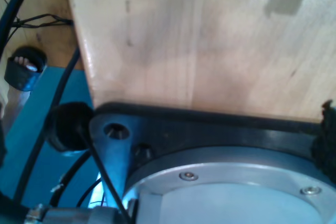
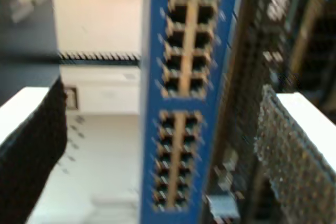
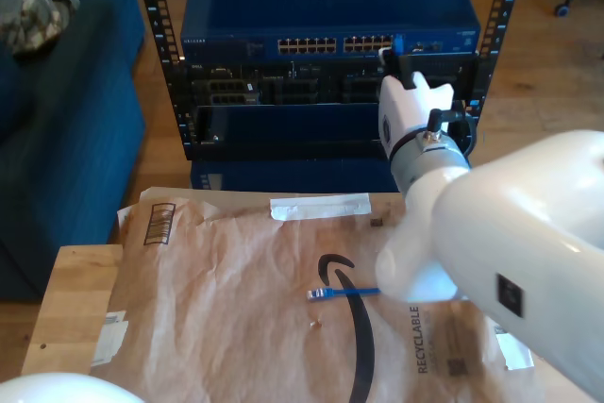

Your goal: Grab the cable and plug it in

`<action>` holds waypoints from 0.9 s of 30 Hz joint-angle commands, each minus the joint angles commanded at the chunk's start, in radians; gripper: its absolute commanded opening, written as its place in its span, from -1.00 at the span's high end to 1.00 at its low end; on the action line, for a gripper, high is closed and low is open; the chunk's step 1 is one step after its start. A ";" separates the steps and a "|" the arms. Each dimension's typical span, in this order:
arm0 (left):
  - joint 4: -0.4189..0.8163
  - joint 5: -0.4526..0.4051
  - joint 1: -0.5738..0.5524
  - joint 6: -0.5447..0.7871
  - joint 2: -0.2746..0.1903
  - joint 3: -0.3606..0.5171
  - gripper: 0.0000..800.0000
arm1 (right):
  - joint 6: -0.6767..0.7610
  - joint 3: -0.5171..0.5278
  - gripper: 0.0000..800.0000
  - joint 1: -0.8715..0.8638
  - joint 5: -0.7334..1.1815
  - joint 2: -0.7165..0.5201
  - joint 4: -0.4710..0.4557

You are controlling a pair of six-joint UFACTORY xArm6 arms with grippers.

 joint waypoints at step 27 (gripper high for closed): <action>0.000 0.000 0.000 0.000 0.000 0.000 -1.00 | -0.005 0.097 -0.99 -0.899 0.701 -0.377 -1.017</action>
